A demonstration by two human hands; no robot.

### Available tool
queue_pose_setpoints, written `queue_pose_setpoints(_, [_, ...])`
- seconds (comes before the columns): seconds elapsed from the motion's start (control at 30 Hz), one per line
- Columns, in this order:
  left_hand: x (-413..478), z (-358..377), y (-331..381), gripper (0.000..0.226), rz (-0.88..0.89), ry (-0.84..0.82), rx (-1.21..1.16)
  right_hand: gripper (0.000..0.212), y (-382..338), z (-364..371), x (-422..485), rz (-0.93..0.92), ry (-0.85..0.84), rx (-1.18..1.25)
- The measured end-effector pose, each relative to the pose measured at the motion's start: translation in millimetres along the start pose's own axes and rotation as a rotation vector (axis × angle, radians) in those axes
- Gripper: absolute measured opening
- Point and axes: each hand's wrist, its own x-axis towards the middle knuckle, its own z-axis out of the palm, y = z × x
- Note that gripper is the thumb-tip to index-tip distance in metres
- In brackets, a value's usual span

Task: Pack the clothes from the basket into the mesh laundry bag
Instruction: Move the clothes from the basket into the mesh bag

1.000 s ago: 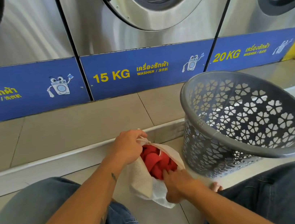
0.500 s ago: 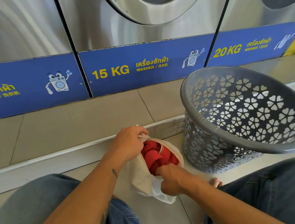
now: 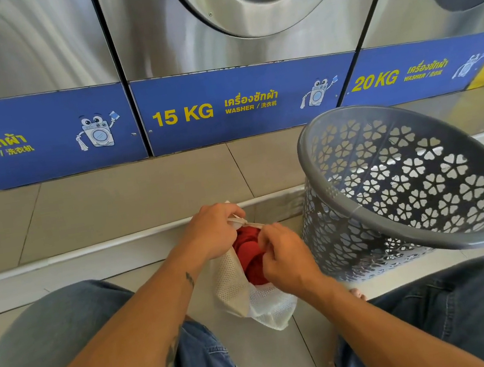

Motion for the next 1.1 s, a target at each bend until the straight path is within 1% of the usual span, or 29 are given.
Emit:
queue_pose_setpoints(0.03, [0, 0, 0, 0.034, 0.0, 0.001, -0.004, 0.023, 1, 2, 0, -0.015, 0.038, 0.01])
queue_pose_setpoints(0.07, [0, 0, 1, 0.034, 0.001, 0.001, -0.006, 0.028, 2, 5, -1, -0.032, -0.004, 0.031])
queue_pose_setpoints(0.13, [1, 0, 2, 0.034, -0.002, -0.001, -0.013, 0.043, 9, 18, -9, -0.071, -0.263, 0.003])
queue_pose_setpoints(0.2, [1, 0, 2, 0.037, -0.003, -0.016, -0.025, 0.067, 18, 34, -21, -0.114, -0.537, -0.182])
queue_pose_setpoints(0.23, [0, 0, 2, 0.038, -0.003, -0.031, -0.025, 0.078, 20, 40, -25, -0.125, -0.621, -0.272])
queue_pose_setpoints(0.27, [0, 1, 1, 0.041, -0.003, -0.049, -0.02, 0.084, 21, 44, -27, -0.117, -0.681, -0.32])
queue_pose_setpoints(0.33, [-1, 2, -1, 0.043, -0.005, -0.074, -0.004, 0.081, 12, 45, -27, -0.093, -0.73, -0.306])
queue_pose_setpoints(0.4, [-2, 1, -4, 0.04, -0.016, -0.073, -0.014, 0.069, 6, 43, -22, -0.053, -0.718, -0.221])
queue_pose_setpoints(0.47, [-1, -1, -4, 0.036, -0.019, -0.067, -0.042, 0.058, 7, 37, -18, 0.006, -0.673, -0.084])
queue_pose_setpoints(0.53, [-1, -2, -2, 0.035, -0.012, -0.067, -0.077, 0.058, 8, 26, -14, 0.071, -0.606, 0.037])
queue_pose_setpoints(0.57, [-1, -2, 0, 0.038, -0.012, -0.073, -0.091, 0.057, 8, 20, -11, 0.096, -0.529, 0.094])
queue_pose_setpoints(0.67, [-1, -2, 3, 0.05, -0.029, -0.09, -0.116, 0.048, 8, 3, 3, 0.222, -0.202, 0.265])
queue_pose_setpoints(0.73, [-2, -3, 4, 0.054, -0.055, -0.124, -0.15, 0.041, 12, -8, 15, 0.289, -0.098, 0.284])
queue_pose_setpoints(0.8, [-3, -4, 5, 0.056, -0.083, -0.171, -0.18, 0.033, 17, -16, 25, 0.312, -0.099, 0.23])
queue_pose_setpoints(0.83, [-4, -5, 6, 0.057, -0.096, -0.191, -0.182, 0.032, 20, -17, 30, 0.32, -0.122, 0.198])
queue_pose_setpoints(0.97, [-5, -5, 5, 0.064, -0.129, -0.243, -0.151, 0.047, 32, -5, 45, 0.308, -0.256, 0.071])
queue_pose_setpoints(1.1, [-5, -4, 7, 0.063, -0.131, -0.293, -0.155, 0.059, 30, 12, 56, 0.256, -0.405, 0.031])
